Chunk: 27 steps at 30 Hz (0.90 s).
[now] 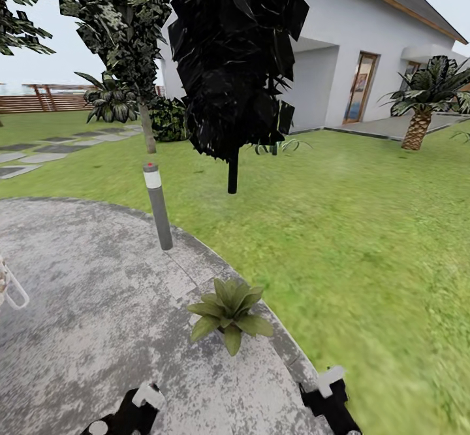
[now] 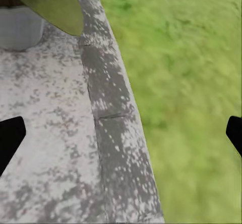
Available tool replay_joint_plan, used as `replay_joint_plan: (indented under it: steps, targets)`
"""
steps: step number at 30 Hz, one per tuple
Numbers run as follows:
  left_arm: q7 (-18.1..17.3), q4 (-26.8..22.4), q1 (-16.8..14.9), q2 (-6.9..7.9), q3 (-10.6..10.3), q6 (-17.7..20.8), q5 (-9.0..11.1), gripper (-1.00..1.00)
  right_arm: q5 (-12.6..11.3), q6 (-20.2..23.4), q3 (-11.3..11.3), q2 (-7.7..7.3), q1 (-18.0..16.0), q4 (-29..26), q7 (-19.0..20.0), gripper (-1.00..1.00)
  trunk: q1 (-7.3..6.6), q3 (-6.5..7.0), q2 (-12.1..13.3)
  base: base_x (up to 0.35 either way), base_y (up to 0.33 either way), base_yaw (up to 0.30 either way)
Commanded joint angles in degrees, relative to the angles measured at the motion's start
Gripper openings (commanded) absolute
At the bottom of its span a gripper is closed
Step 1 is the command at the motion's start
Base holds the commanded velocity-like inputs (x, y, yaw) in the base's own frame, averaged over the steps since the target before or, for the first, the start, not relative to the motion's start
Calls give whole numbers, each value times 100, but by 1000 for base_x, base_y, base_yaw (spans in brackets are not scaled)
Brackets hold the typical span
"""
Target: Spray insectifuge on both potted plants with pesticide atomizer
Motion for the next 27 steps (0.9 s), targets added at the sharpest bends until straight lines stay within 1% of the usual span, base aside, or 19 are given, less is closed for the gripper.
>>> replay_joint_plan:
  steps: [1, 2, 4, 5, 6, 7, 8, 9, 10, 11, 12, 13, 14, 16, 18, 20, 23, 27]
  targets:
    - [-303, -13, -100, 55, -44, 18, -215, -100, 77, -3, 135, -13, -3, -60, 51, 100, -1, -6, -2, 0, 0, 0]
    - [-763, -26, -262, 110, -51, 94, -545, -100, 191, -3, 220, -26, -3, -137, 233, 100, -1, -6, -2, 0, 0, 0]
    - [-1355, -34, -480, 140, -53, 220, -1001, -100, 488, -1, 272, -36, -3, -214, 565, 100, -1, -6, -2, 0, 0, 0]
    - [-1748, -37, -625, 140, -51, 313, -1313, -100, 804, 2, 290, -37, -16, -252, 865, 100, -1, -6, -2, 0, 0, 0]
    - [-2111, -40, -751, 118, -49, 385, -1568, -100, 1144, 7, 296, -34, -49, -296, 1181, 100, -1, -6, -2, 0, 0, 0]
    - [-2453, -60, -864, 90, -49, 424, -1747, -100, 1441, 15, 298, -30, -103, -390, 1479, 100, -1, -6, -2, 0, 0, 0]
    - [-2652, -98, -918, 72, -50, 439, -1823, -100, 1579, 18, 299, -26, -137, -468, 1662, 100, -1, -6, -2, 0, 0, 0]
    - [-2866, -174, -957, 59, -53, 448, -1885, -100, 1675, 20, 299, -16, -170, -573, 1883, 100, -1, -6, -2, 0, 0, 0]
    - [-3446, -483, -1005, 43, -56, 507, -2085, -100, 1788, 51, 300, 14, -245, -938, 2651, 100, -1, -6, -2, 0, 0, 0]
    - [-3676, -627, -1012, 44, -57, 592, -2221, -100, 1794, 126, 298, 25, -267, -1136, 3022, 100, -1, -6, -2, 0, 0, 0]
    - [-3856, -754, -1019, 43, -57, 725, -2364, -100, 1790, 313, 294, 42, -307, -1378, 3385, 100, -1, -6, -2, 0, 0, 0]
    - [-4000, -913, -1024, 40, -57, 898, -2532, -100, 1787, 488, 293, 73, -330, -1504, 3525, 100, -1, -6, -2, 0, 0, 0]
    - [-4138, -1107, -1026, 16, -54, 1027, -2712, -100, 1784, 689, 292, 190, -378, -1608, 3640, 100, -1, -6, -2, 0, 0, 0]
    - [-4255, -1175, -1025, -16, -53, 1063, -2809, -100, 1783, 738, 295, 257, -409, -1633, 3668, 100, -1, -6, -2, 0, 0, 0]
    - [-4195, -1239, -959, -74, -118, 1001, -2740, -100, 1790, 734, 314, 322, -432, -1570, 3733, 100, -1, -6, -2, 0, 0, 0]
    - [-4139, -1236, -900, -62, -158, 941, -2759, -100, 1787, 734, 314, 387, -432, -1574, 3771, 100, -1, -6, -2, 0, 0, 0]
    - [-4155, -1199, -922, -22, -70, 903, -2814, -100, 1779, 735, 312, 484, -431, -1582, 3680, 100, -1, -6, -2, 0, 0, 0]
    - [-4081, -1192, -919, -14, -52, 868, -2830, -100, 1789, 735, 314, 614, -429, -1583, 3654, 100, -1, -6, -2, 0, 0, 0]
